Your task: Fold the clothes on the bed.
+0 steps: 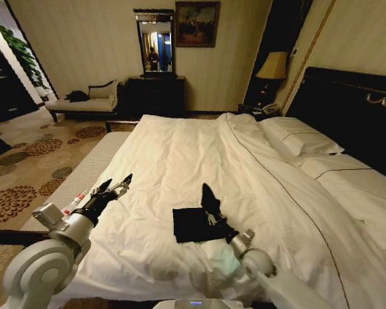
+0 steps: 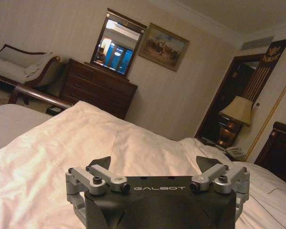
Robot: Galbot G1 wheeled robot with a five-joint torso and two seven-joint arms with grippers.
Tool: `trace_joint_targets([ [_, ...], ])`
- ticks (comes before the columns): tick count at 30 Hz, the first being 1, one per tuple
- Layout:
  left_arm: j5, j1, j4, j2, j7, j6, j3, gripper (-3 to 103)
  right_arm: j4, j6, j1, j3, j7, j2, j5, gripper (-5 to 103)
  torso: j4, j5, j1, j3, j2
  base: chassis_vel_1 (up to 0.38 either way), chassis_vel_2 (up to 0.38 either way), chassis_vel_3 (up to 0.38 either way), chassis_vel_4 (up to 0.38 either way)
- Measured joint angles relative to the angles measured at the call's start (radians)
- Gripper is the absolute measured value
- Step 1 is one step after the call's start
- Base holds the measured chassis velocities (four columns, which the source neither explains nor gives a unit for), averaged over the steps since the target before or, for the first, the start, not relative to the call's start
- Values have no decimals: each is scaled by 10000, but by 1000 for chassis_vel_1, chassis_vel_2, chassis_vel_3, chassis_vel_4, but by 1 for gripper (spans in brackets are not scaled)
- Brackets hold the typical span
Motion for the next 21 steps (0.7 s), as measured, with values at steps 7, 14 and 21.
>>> trace_joint_targets([
  [7,-4,-16,0,9,-4,4,-33,100,-794,17,562,-724,-54,319,-424,4,0,0,0,0,0,0,0,0,0],
  [14,-63,-23,0,77,-7,6,-122,100,-1157,67,636,-914,209,435,-696,2,0,1,0,0,0,0,0,0,0],
  [21,-62,-35,0,82,-27,15,-150,100,-129,455,79,-798,30,165,-691,28,-1,1,0,-1,1,0,0,0,0],
])
